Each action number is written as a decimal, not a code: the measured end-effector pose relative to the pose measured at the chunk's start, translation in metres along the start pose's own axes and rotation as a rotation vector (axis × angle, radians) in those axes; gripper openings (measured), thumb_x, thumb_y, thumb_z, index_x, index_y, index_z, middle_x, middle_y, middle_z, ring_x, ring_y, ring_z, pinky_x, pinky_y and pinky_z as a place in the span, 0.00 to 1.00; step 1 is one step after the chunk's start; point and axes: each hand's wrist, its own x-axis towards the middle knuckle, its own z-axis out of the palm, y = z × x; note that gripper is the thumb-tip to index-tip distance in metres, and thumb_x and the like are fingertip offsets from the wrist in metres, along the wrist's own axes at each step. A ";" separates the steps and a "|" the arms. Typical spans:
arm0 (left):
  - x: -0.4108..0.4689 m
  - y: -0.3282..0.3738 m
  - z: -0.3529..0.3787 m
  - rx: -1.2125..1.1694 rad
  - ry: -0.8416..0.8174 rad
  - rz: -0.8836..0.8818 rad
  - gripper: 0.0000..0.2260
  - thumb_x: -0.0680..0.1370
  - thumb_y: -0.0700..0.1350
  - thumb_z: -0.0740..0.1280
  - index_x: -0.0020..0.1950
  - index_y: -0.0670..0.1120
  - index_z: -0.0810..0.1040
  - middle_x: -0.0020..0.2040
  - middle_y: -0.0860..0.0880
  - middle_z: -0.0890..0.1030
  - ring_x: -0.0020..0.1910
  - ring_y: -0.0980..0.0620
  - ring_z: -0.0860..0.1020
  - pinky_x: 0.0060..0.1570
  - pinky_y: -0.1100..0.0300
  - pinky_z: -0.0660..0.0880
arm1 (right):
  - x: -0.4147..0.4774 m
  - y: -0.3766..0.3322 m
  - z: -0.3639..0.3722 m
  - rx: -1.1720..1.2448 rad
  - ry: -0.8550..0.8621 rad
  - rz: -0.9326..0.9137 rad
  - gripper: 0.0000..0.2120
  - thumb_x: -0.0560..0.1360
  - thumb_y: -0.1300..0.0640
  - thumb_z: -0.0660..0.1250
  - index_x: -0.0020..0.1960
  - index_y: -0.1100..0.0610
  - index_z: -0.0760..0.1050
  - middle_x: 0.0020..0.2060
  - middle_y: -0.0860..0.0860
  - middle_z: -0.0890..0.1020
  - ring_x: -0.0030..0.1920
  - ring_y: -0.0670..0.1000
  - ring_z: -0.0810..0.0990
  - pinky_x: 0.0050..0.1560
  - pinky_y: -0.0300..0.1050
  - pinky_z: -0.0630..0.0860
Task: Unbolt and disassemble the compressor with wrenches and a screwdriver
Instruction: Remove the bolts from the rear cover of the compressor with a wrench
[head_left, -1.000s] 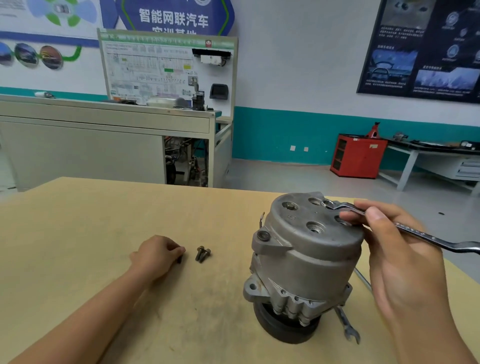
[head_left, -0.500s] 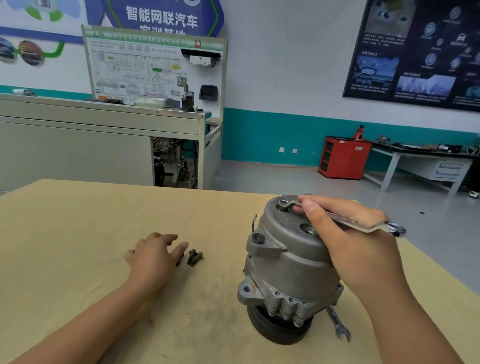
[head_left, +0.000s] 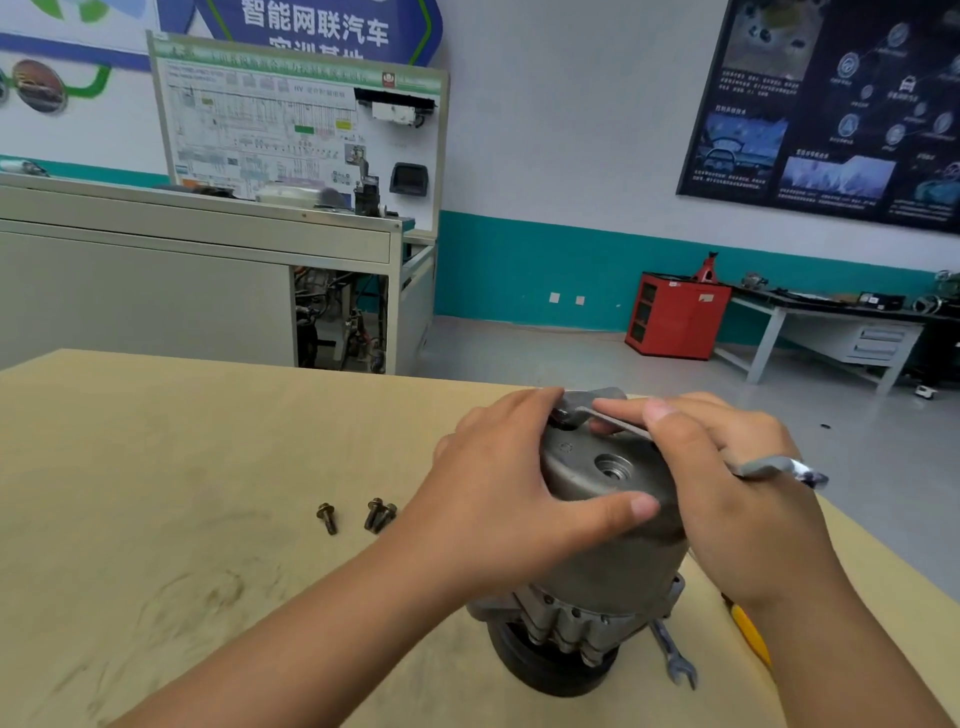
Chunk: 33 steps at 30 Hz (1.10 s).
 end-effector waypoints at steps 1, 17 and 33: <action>0.003 -0.001 0.000 0.002 -0.005 0.008 0.37 0.62 0.72 0.68 0.67 0.59 0.68 0.62 0.61 0.73 0.61 0.58 0.70 0.61 0.53 0.71 | 0.000 0.000 -0.001 -0.016 -0.021 -0.027 0.19 0.66 0.38 0.52 0.45 0.37 0.80 0.44 0.27 0.78 0.51 0.35 0.76 0.45 0.30 0.71; 0.008 -0.009 0.018 -0.405 0.067 -0.168 0.33 0.60 0.65 0.69 0.65 0.63 0.70 0.57 0.65 0.76 0.54 0.67 0.75 0.56 0.64 0.75 | 0.000 0.010 -0.001 0.130 -0.019 0.006 0.17 0.69 0.55 0.55 0.42 0.46 0.83 0.45 0.38 0.81 0.54 0.41 0.76 0.54 0.40 0.71; 0.013 -0.008 0.023 -0.407 0.144 -0.164 0.29 0.61 0.63 0.70 0.62 0.60 0.75 0.52 0.63 0.80 0.51 0.65 0.77 0.54 0.61 0.77 | 0.014 0.025 -0.025 0.255 -0.245 -0.022 0.22 0.75 0.65 0.55 0.43 0.48 0.85 0.47 0.42 0.85 0.54 0.41 0.80 0.54 0.35 0.76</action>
